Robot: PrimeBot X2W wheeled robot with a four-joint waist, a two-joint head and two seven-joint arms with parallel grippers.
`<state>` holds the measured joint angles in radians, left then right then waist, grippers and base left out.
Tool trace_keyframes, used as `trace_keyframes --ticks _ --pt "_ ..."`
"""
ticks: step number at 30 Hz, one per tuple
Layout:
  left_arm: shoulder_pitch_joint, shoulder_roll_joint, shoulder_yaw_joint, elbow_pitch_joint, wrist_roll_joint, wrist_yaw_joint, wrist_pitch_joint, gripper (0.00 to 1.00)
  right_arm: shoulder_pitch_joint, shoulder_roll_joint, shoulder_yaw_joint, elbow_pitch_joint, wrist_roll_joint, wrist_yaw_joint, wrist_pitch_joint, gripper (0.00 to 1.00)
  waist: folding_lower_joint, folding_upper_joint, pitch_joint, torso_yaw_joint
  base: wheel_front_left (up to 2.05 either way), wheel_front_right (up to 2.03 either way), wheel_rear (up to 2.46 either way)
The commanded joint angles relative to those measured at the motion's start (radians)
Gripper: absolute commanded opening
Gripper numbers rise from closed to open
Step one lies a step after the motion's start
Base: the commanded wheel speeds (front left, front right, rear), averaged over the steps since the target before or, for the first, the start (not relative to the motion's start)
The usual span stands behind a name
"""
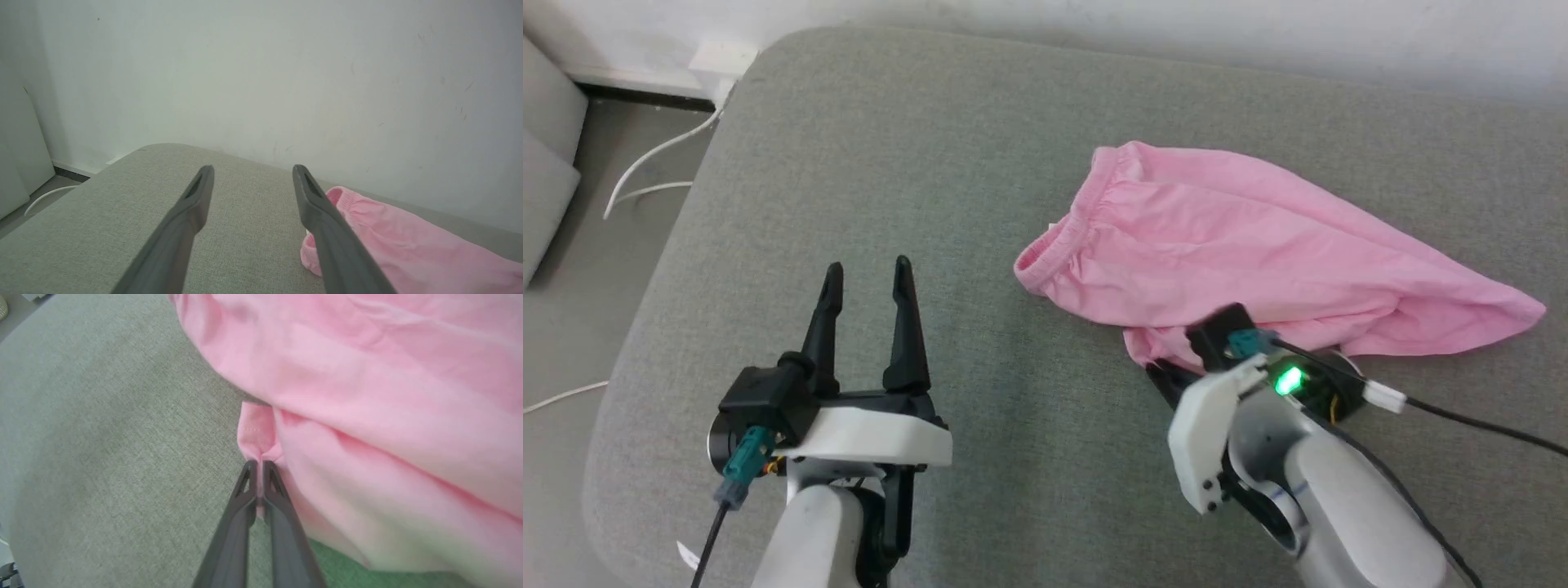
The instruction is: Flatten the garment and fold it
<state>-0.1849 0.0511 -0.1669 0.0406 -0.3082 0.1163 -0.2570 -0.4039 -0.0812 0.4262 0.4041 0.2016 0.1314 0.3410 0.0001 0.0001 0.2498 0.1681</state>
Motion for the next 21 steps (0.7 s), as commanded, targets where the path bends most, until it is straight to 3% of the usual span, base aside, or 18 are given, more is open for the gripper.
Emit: trace_keyframes --ticks 1,6,13,18,19,20,21 --pt "0.011 -0.001 0.009 0.002 0.004 0.005 -0.005 1.00 0.053 0.000 -0.029 -0.029 0.031 -0.001 0.006 0.00 -0.0001 -0.0001 -0.028 -0.028 0.00 0.00 0.00" --pt "0.036 -0.001 0.030 0.007 0.012 -0.003 -0.005 1.00 0.230 -0.035 -0.227 -0.215 0.072 -0.001 0.074 0.00 -0.0001 -0.0001 -0.070 -0.074 0.00 0.00 0.00" --pt "0.059 -0.001 0.056 0.004 0.026 -0.016 -0.005 1.00 0.445 -0.020 -0.634 -0.511 -0.049 -0.001 0.181 0.00 -0.0001 -0.0001 -0.096 -0.144 0.00 0.00 0.00" --pt "0.059 -0.001 0.053 0.014 0.031 -0.028 -0.005 1.00 0.460 0.012 -0.779 -0.540 -0.094 -0.001 0.175 0.00 -0.0001 -0.0001 -0.099 -0.179 0.00 0.00 0.00" --pt "0.057 -0.001 0.050 0.016 0.031 -0.030 -0.005 1.00 0.460 0.017 -0.792 -0.529 -0.098 -0.001 0.167 0.20 -0.0001 -0.0001 -0.099 -0.182 0.00 0.00 0.00" --pt "0.055 -0.001 0.047 0.019 0.031 -0.031 -0.005 1.00 0.461 0.021 -0.796 -0.516 -0.100 -0.001 0.164 0.97 -0.0001 -0.0001 -0.098 -0.186 0.00 0.00 0.00" --pt "0.054 -0.001 0.043 0.022 0.031 -0.034 -0.005 1.00 0.460 0.024 -0.807 -0.504 -0.096 -0.001 0.158 1.00 -0.0001 -0.0001 -0.098 -0.189 0.00 0.00 0.00"
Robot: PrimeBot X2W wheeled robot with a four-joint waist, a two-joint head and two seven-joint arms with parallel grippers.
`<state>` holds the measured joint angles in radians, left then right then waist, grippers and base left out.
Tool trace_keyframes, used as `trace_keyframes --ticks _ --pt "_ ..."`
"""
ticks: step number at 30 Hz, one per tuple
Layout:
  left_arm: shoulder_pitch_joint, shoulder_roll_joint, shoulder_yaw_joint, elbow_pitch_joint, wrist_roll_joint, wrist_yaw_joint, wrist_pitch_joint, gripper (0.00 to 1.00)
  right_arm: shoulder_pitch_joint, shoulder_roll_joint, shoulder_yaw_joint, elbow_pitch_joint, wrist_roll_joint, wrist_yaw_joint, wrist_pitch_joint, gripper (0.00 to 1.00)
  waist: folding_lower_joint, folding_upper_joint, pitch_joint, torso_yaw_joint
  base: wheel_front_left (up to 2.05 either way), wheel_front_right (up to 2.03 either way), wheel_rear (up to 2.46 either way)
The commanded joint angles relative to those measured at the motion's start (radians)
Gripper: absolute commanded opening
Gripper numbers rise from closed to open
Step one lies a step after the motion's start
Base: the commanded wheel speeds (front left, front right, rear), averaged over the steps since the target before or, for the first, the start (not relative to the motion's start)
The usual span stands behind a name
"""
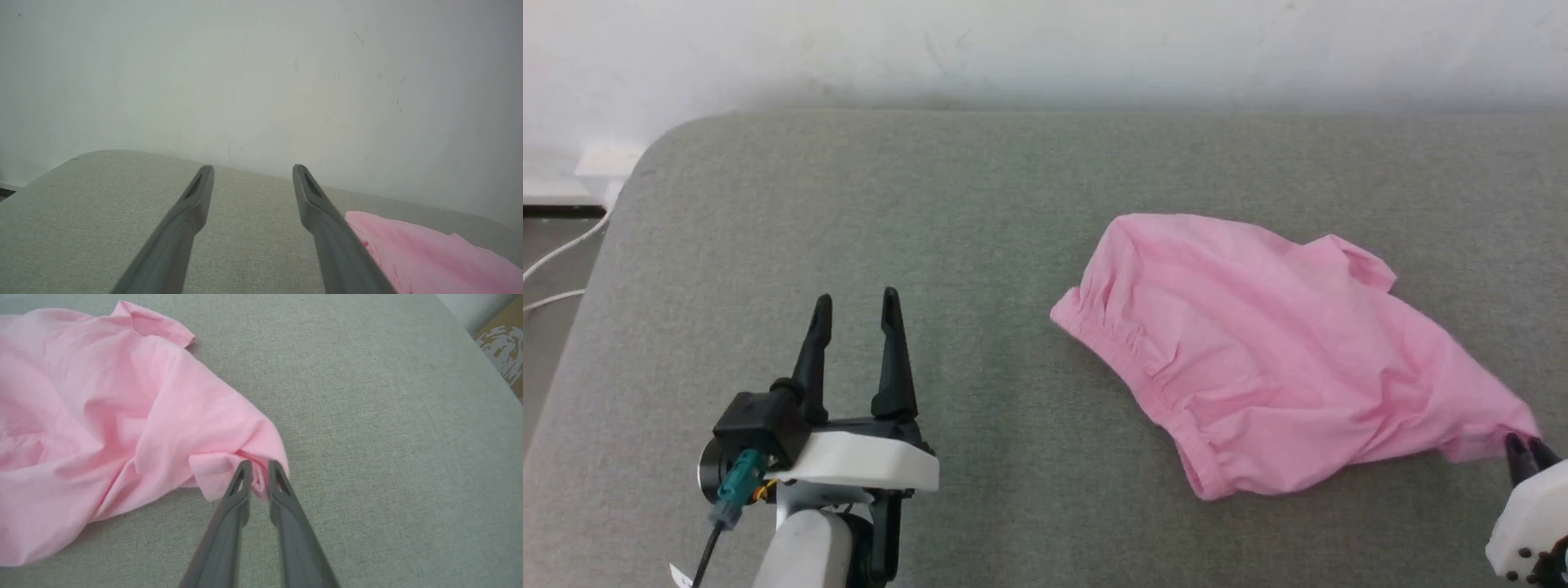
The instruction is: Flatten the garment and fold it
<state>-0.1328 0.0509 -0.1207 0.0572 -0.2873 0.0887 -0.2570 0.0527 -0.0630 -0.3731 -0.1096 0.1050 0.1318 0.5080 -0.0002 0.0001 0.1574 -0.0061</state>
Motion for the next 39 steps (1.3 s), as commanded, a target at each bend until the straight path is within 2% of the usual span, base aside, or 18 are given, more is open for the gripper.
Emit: trace_keyframes --ticks 1,3,8,13,14,18,23,30,34,35,36,37,39 --pt "0.000 -0.001 -0.008 0.008 0.010 -0.008 -0.005 1.00 0.001 0.009 -0.017 0.018 0.005 -0.001 -0.022 1.00 0.0002 -0.0001 -0.005 -0.017 0.00 0.00 0.00" --pt "-0.001 -0.001 -0.022 0.015 0.005 -0.013 -0.005 1.00 -0.005 0.011 -0.037 0.028 0.004 -0.001 -0.064 1.00 0.0002 -0.0001 -0.004 -0.021 0.00 0.00 0.00" --pt "-0.007 -0.001 -0.095 0.039 -0.024 -0.031 -0.005 1.00 -0.030 0.012 -0.061 0.040 -0.006 -0.001 -0.250 1.00 0.0002 -0.0001 -0.002 -0.027 0.00 0.00 0.00" --pt "-0.040 -0.001 -0.272 0.100 -0.101 -0.083 0.028 1.00 -0.050 0.013 -0.019 0.050 0.002 -0.001 -0.356 1.00 0.0002 -0.0001 -0.006 -0.035 0.00 0.00 0.00" --pt "-0.040 -0.001 -0.272 0.100 -0.101 -0.083 0.028 1.00 -0.050 0.013 -0.019 0.050 0.002 -0.001 -0.356 1.00 0.0002 -0.0001 -0.006 -0.035 0.00 0.00 0.00" --pt "-0.095 -0.001 -0.423 0.165 -0.178 -0.110 0.119 1.00 -0.061 0.013 0.018 0.060 0.015 -0.001 -0.373 1.00 0.0002 -0.0001 -0.003 -0.044 0.00 0.00 0.00" --pt "-0.153 -0.001 -0.553 0.246 -0.318 -0.100 0.256 1.00 -0.067 0.013 0.069 0.072 0.030 -0.001 -0.373 1.00 0.0002 -0.0001 0.004 -0.062 0.00 0.00 0.00" --pt "-0.209 -0.001 -0.667 0.324 -0.453 -0.107 0.410 1.00 -0.077 0.013 0.110 0.082 0.049 -0.001 -0.378 1.00 0.0002 -0.0001 0.018 -0.086 0.00 0.00 0.00" --pt "-0.239 -0.001 -0.708 0.348 -0.488 -0.120 0.432 1.00 -0.084 0.013 0.124 0.081 0.058 -0.001 -0.381 1.00 0.0002 -0.0001 0.028 -0.090 0.00 0.00 0.00" --pt "-0.248 -0.001 -0.714 0.349 -0.494 -0.124 0.421 0.60 -0.086 0.013 0.125 0.080 0.063 -0.001 -0.383 1.00 0.0002 -0.0001 0.031 -0.090 0.00 0.00 0.00" --pt "-0.257 -0.001 -0.722 0.352 -0.497 -0.129 0.412 0.09 -0.088 0.013 0.126 0.079 0.066 -0.001 -0.384 1.00 0.0002 -0.0001 0.034 -0.089 0.00 0.00 0.00" --pt "-0.263 -0.001 -0.730 0.356 -0.501 -0.133 0.408 0.00 -0.090 0.013 0.126 0.079 0.068 -0.001 -0.385 1.00 0.0002 -0.0001 0.036 -0.086 0.00 0.00 0.00" --pt "-0.269 -0.001 -0.740 0.363 -0.507 -0.142 0.405 0.00 -0.091 0.013 0.127 0.079 0.075 -0.001 -0.385 1.00 0.0002 -0.0001 0.036 -0.077 0.00 0.00 0.00"
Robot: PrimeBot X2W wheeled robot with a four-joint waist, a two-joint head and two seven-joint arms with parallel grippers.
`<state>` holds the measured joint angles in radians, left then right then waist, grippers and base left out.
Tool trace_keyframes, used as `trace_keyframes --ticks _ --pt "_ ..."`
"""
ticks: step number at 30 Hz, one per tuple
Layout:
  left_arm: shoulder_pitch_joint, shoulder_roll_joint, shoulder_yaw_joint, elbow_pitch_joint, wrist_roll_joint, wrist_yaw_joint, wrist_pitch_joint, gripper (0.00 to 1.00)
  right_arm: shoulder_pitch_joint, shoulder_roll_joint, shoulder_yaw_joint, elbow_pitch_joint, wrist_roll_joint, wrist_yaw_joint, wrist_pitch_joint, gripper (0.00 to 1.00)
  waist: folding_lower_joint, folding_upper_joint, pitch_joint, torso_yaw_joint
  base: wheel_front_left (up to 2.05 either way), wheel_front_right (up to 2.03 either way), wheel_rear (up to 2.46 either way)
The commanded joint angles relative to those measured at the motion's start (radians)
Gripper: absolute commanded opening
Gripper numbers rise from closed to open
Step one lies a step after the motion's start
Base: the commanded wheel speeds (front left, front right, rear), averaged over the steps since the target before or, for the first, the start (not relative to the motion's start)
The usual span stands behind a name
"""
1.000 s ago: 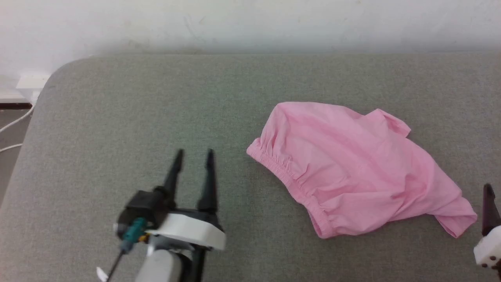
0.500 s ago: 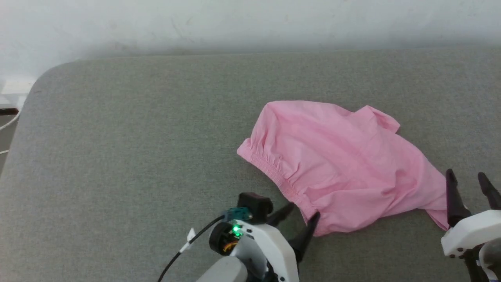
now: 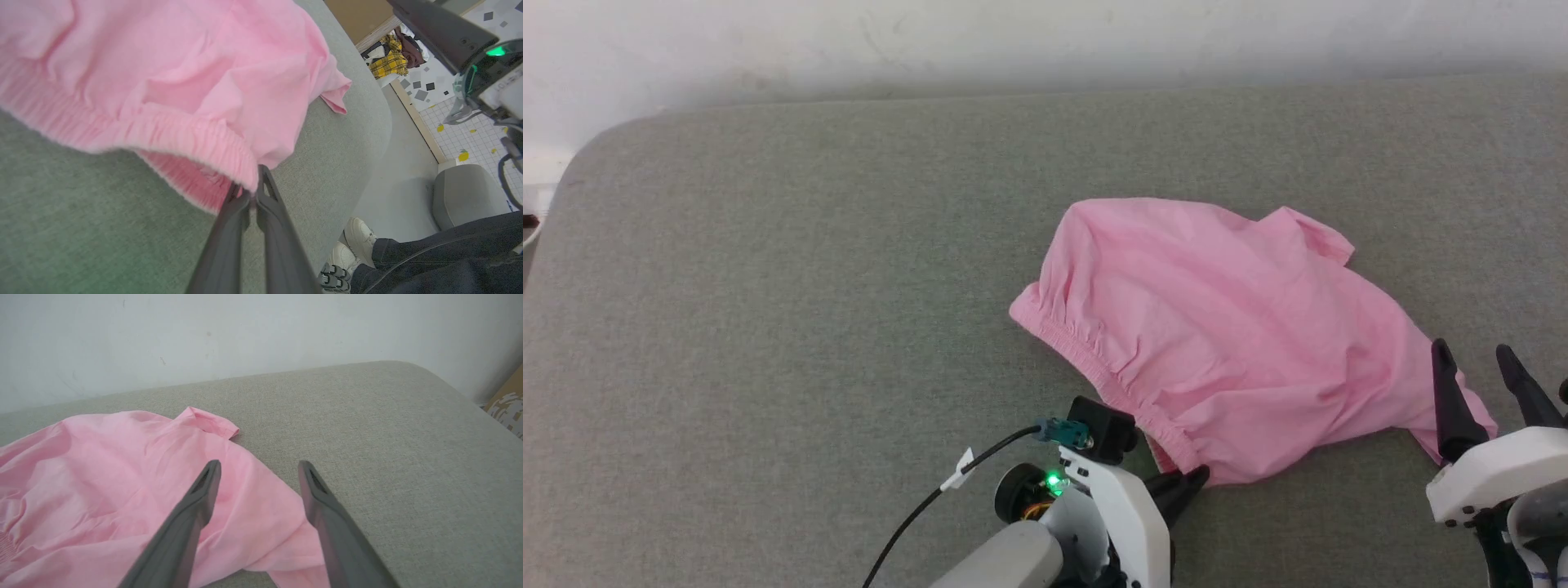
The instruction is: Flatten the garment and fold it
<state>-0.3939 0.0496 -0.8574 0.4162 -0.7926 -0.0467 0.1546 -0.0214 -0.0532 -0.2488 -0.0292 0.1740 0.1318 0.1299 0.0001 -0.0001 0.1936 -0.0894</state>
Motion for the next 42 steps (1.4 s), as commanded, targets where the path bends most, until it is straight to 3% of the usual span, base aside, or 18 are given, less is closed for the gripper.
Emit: trace_keyframes --ticks 1,4,8,14,19,20,21,22,26,28,35,40,42 --pt "-0.006 0.003 -0.003 0.007 -0.006 -0.010 -0.005 0.00 -0.016 0.003 0.001 -0.001 0.007 -0.001 -0.007 1.00 -0.0001 0.0001 -0.002 0.011 0.00 0.00 0.00" --pt "0.022 0.047 0.006 -0.007 -0.023 -0.002 0.019 0.00 -0.011 0.003 -0.007 0.000 0.009 -0.001 -0.006 1.00 -0.0001 0.0001 -0.010 0.030 0.00 0.00 0.00" --pt "0.104 0.158 0.056 -0.089 -0.060 0.063 0.060 0.00 0.000 0.003 -0.015 0.002 0.013 -0.001 0.002 1.00 -0.0001 0.0001 -0.023 0.061 0.00 0.00 0.00" --pt "0.261 0.354 0.168 -0.276 -0.121 0.241 0.137 0.00 0.009 0.003 -0.023 0.008 0.015 -0.001 0.024 1.00 -0.0001 0.0001 -0.035 0.109 0.00 0.00 0.00" --pt "0.351 0.453 0.241 -0.364 -0.121 0.388 0.149 0.00 0.005 0.003 -0.010 0.017 0.019 -0.001 0.043 1.00 -0.0001 0.0001 -0.040 0.133 0.00 0.00 0.00" --pt "0.361 0.460 0.252 -0.377 -0.117 0.409 0.140 0.00 0.004 0.003 -0.004 0.020 0.021 -0.001 0.047 1.00 -0.0001 0.0001 -0.041 0.135 0.00 0.00 0.00" --pt "0.368 0.463 0.263 -0.389 -0.110 0.427 0.124 0.34 0.003 0.003 0.000 0.023 0.023 -0.001 0.051 1.00 -0.0001 0.0001 -0.041 0.139 0.00 0.00 0.00" --pt "0.373 0.461 0.271 -0.399 -0.103 0.441 0.107 1.00 0.003 0.003 0.006 0.026 0.026 -0.001 0.056 1.00 -0.0001 0.0001 -0.042 0.142 0.00 0.00 0.00" --pt "0.384 0.458 0.285 -0.425 -0.079 0.476 0.062 1.00 -0.006 0.003 0.030 0.036 0.030 -0.001 0.069 1.00 -0.0001 0.0001 -0.044 0.147 0.00 0.00 0.00" --pt "0.375 0.436 0.321 -0.447 -0.069 0.481 -0.016 1.00 -0.019 0.003 0.044 0.045 0.026 -0.001 0.078 1.00 -0.0001 0.0001 -0.041 0.147 0.00 0.00 0.00" --pt "0.306 0.348 0.400 -0.452 0.001 0.415 -0.337 1.00 -0.115 0.003 0.076 0.179 0.052 -0.001 0.199 1.00 -0.0001 0.0001 -0.022 0.148 0.00 0.00 0.00" --pt "0.252 0.282 0.411 -0.399 0.063 0.389 -0.405 1.00 -0.182 0.003 0.100 0.310 0.073 -0.001 0.354 1.00 -0.0001 0.0001 -0.011 0.157 0.00 0.00 0.00" --pt "0.240 0.261 0.411 -0.377 0.078 0.375 -0.410 1.00 -0.203 0.003 0.102 0.334 0.069 -0.001 0.394 0.15 -0.0001 0.0001 -0.007 0.162 0.00 0.00 0.00"
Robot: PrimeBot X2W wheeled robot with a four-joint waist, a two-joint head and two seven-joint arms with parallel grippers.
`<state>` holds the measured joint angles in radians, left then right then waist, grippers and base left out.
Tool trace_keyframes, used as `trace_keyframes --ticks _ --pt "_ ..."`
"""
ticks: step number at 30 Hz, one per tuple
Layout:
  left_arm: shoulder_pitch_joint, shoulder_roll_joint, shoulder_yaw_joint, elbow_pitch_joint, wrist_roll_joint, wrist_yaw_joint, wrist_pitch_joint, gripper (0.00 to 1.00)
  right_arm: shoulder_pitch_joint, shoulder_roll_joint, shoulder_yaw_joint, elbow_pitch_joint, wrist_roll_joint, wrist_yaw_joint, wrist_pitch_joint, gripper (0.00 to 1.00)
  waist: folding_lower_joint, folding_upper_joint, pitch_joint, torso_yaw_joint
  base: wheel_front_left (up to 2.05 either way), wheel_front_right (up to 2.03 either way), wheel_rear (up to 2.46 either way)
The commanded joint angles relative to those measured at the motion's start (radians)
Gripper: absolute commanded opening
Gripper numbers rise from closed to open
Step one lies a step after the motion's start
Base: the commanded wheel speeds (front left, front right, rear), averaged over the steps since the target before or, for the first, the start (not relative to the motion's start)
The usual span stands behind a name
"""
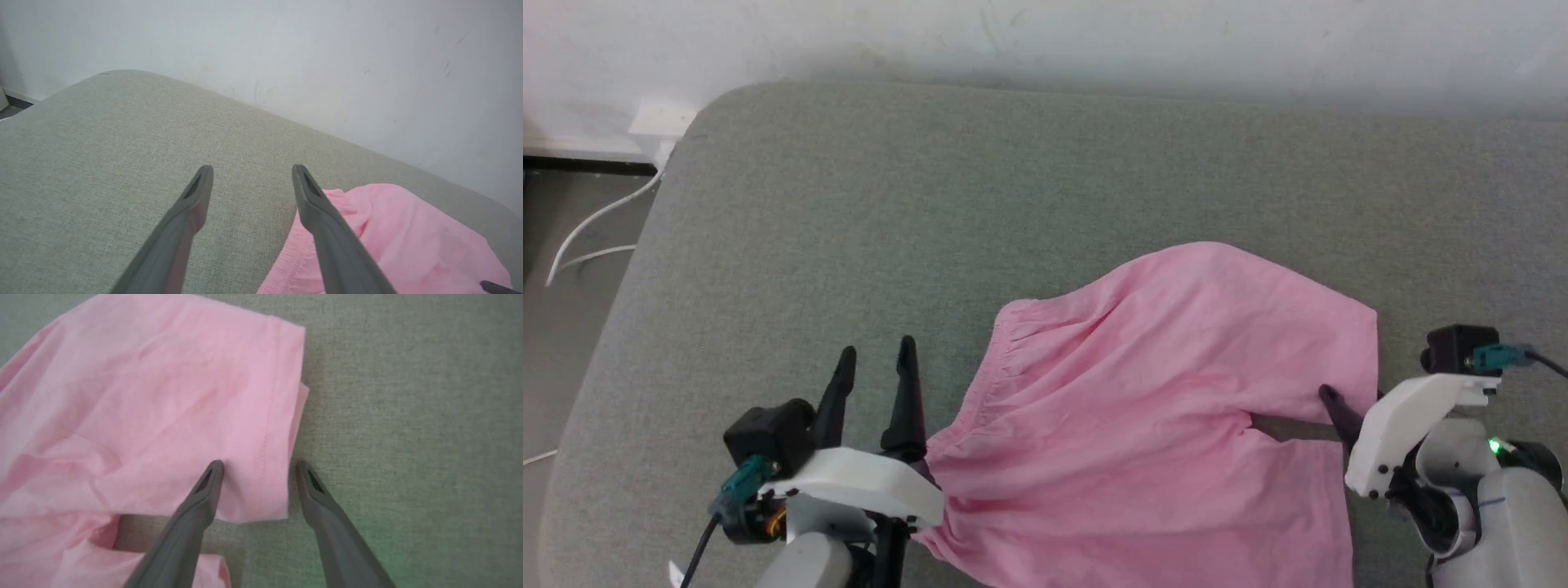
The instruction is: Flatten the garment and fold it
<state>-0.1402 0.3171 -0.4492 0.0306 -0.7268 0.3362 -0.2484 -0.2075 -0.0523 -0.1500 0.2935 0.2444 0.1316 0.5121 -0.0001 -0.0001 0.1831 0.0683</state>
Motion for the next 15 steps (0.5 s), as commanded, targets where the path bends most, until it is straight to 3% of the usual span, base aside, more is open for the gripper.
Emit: trace_keyframes --ticks 1,15 --pt "-0.020 -0.014 0.002 0.019 0.019 -0.015 -0.009 1.00 -0.027 0.002 0.001 0.017 -0.002 -0.001 0.017 0.00 0.0001 0.0001 0.005 0.006 0.00 0.00 0.00" --pt "-0.035 -0.062 0.029 0.097 0.064 -0.072 -0.013 1.00 -0.227 -0.006 0.042 -0.069 -0.173 -0.001 -0.146 0.00 0.0001 0.0001 -0.004 0.010 0.00 0.00 0.00"
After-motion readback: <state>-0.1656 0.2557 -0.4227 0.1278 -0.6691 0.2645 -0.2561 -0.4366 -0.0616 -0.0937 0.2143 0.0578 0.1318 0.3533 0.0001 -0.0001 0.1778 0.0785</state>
